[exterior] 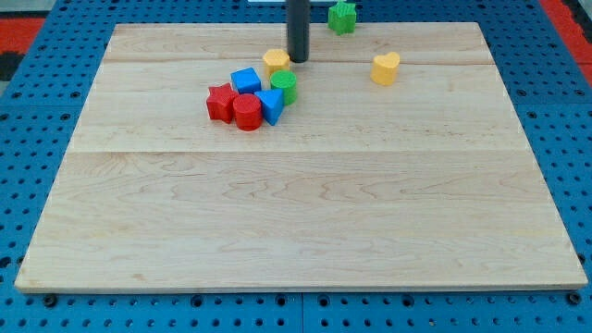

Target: Push the yellow heart into the green circle

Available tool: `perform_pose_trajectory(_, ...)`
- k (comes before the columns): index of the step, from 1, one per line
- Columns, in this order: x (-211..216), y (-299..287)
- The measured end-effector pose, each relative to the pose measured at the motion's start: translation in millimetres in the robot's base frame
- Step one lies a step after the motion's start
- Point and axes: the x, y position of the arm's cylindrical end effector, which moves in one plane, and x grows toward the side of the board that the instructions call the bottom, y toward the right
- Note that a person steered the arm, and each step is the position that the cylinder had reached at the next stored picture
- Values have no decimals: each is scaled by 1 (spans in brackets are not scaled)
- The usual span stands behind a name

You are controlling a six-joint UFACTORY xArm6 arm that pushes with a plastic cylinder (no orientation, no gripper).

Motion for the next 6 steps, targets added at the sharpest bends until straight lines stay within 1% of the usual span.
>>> perform_pose_trajectory(1, -9, 80)
perform_pose_trajectory(2, -6, 131)
perform_pose_trajectory(3, 36, 101)
perform_pose_trajectory(4, 37, 3)
perform_pose_trajectory(5, 37, 27)
perform_pose_trajectory(6, 34, 81)
